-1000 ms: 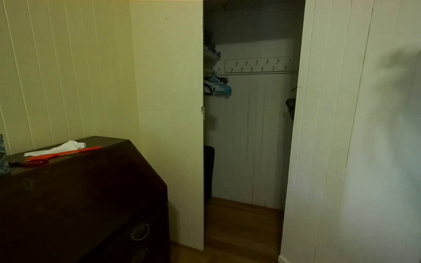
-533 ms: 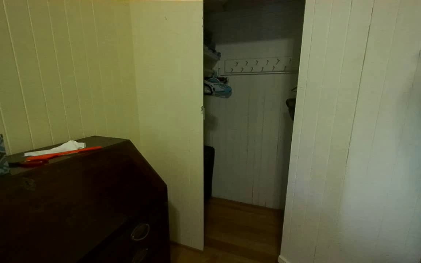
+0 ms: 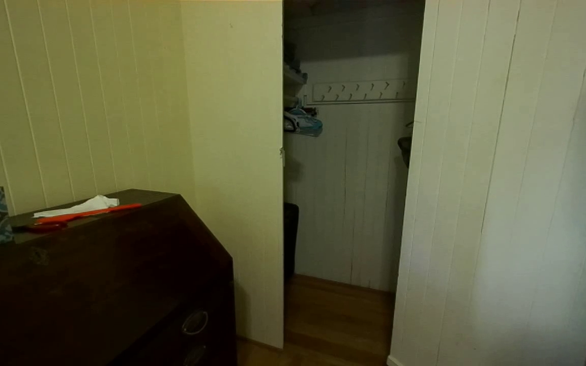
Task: Close the door
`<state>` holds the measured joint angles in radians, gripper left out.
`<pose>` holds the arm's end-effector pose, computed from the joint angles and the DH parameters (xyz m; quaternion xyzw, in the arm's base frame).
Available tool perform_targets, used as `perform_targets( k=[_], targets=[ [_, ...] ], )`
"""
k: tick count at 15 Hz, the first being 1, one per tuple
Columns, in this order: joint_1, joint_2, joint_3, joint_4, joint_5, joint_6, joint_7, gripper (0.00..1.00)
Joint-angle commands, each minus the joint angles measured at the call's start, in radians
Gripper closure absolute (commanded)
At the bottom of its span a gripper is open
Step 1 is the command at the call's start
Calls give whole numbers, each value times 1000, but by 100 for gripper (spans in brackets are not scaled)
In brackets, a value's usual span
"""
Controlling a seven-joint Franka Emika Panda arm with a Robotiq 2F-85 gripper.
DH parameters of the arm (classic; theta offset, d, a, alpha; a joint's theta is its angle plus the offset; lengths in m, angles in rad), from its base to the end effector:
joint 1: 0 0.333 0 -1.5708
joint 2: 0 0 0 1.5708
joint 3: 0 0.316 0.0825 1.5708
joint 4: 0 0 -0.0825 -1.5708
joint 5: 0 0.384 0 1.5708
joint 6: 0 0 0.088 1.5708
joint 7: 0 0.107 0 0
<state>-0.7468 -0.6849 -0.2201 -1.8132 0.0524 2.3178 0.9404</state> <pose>0.1288 -0.2975 0.9017 -0.4611 0.6885 -0.5526 0.0895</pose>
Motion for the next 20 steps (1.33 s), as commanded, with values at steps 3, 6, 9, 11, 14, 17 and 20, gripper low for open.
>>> perform_targets(
  k=[3,6,9,11,14,17,20],
  targets=[
    [67,30,-50,51,40,-33,-29,4],
    [98,68,-110,100,66,3,-25,29],
    [162,103,-196,151,114,13,-65,51],
    [207,132,-263,196,156,-18,-98,64],
    [335,178,-396,264,269,-94,-191,86],
    [449,241,-522,352,392,-199,-251,100],
    [550,288,-644,427,489,-274,-309,100]
  ],
)
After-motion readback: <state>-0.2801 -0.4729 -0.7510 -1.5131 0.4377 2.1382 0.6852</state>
